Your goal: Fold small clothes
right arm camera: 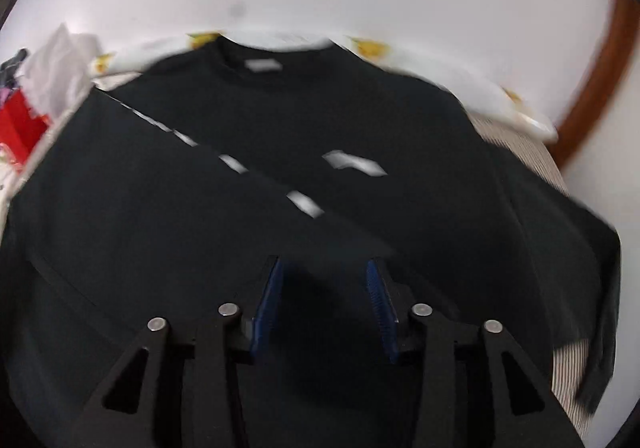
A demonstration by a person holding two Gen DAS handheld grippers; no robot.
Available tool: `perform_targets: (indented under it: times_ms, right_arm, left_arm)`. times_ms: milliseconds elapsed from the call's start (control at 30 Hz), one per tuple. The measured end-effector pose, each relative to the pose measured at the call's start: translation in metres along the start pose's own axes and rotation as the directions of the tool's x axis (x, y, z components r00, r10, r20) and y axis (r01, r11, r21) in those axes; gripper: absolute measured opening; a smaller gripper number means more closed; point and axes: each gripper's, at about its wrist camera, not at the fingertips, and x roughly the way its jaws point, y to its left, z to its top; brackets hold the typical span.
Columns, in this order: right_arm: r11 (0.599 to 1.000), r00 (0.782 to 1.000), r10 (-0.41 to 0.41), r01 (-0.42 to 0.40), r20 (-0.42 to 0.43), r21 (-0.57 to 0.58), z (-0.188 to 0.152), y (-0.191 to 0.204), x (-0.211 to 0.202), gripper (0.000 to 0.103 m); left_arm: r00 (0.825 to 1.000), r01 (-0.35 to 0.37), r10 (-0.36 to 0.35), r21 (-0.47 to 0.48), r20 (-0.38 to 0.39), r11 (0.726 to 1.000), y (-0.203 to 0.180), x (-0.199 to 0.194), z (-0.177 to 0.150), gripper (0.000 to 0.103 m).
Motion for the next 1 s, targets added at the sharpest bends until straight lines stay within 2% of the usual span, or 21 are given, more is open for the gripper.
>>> perform_targets:
  times_ms: [33,133,200,233,267,300,333,367,433,567,667,767,900,1000]
  right_arm:
    - [0.999,0.999,-0.033,0.033,-0.008,-0.002,-0.010,-0.005,0.006,0.024]
    - [0.999,0.999,-0.024,0.025,0.022,-0.024,-0.020,-0.008,0.008,0.024]
    - [1.000,1.000,-0.004,0.005,0.015,-0.021,-0.019,-0.014,-0.003,0.023]
    - [1.000,0.999,0.008,-0.008,0.041,-0.008,-0.019,-0.019,-0.015,0.024]
    - [1.000,0.996,0.014,-0.015,0.088,0.006,-0.022,-0.029,-0.031,0.028]
    - [1.000,0.995,0.009,-0.011,0.104,0.012,-0.023,-0.032,-0.037,0.031]
    - [1.000,0.993,-0.008,0.005,0.118,0.023,-0.028,-0.045,-0.048,0.039]
    - [0.998,0.991,-0.037,0.031,0.130,0.046,-0.034,-0.061,-0.058,0.044]
    - [0.992,0.986,-0.098,0.085,0.136,0.095,-0.045,-0.089,-0.068,0.046]
    - [0.957,0.975,-0.210,0.191,0.068,0.218,-0.078,-0.159,-0.075,0.052]
    - [0.921,0.958,-0.287,0.279,-0.009,0.274,-0.103,-0.201,-0.070,0.053]
    - [0.899,0.952,-0.299,0.304,-0.064,0.314,-0.129,-0.231,-0.061,0.056]
    - [0.883,0.947,-0.301,0.320,-0.110,0.344,-0.151,-0.250,-0.046,0.060]
    - [0.877,0.953,-0.292,0.300,-0.080,0.375,-0.157,-0.253,-0.044,0.064]
  left_arm:
    - [1.000,0.004,-0.004,0.005,0.001,1.000,-0.006,-0.003,0.000,0.044]
    - [1.000,-0.003,0.003,0.022,0.009,1.000,-0.022,-0.009,0.001,0.047]
    - [1.000,0.001,-0.002,0.035,0.016,0.999,-0.034,-0.014,0.000,0.050]
    - [1.000,0.004,-0.005,0.044,0.023,0.999,-0.042,-0.016,-0.001,0.053]
    - [1.000,0.005,-0.007,0.051,0.028,0.999,-0.047,-0.017,-0.001,0.053]
    - [0.999,0.007,-0.009,0.057,0.032,0.998,-0.053,-0.018,-0.002,0.054]
    - [0.999,0.010,-0.012,0.061,0.031,0.998,-0.059,-0.017,-0.002,0.054]
    - [0.999,0.016,-0.018,0.061,0.028,0.998,-0.065,-0.016,-0.002,0.054]
    - [0.999,0.034,-0.035,0.056,0.018,0.998,-0.074,-0.013,-0.002,0.054]
    - [0.999,0.049,-0.050,0.082,0.002,0.995,-0.099,-0.007,-0.004,0.054]
    - [0.999,0.045,-0.045,0.118,-0.004,0.992,-0.115,-0.004,-0.007,0.054]
    - [0.999,0.034,-0.031,0.150,-0.024,0.988,-0.129,0.002,-0.008,0.054]
    - [0.999,0.023,-0.017,0.174,-0.035,0.985,-0.139,0.005,-0.006,0.054]
    - [0.999,0.012,-0.004,0.187,-0.039,0.982,-0.143,0.005,-0.007,0.054]
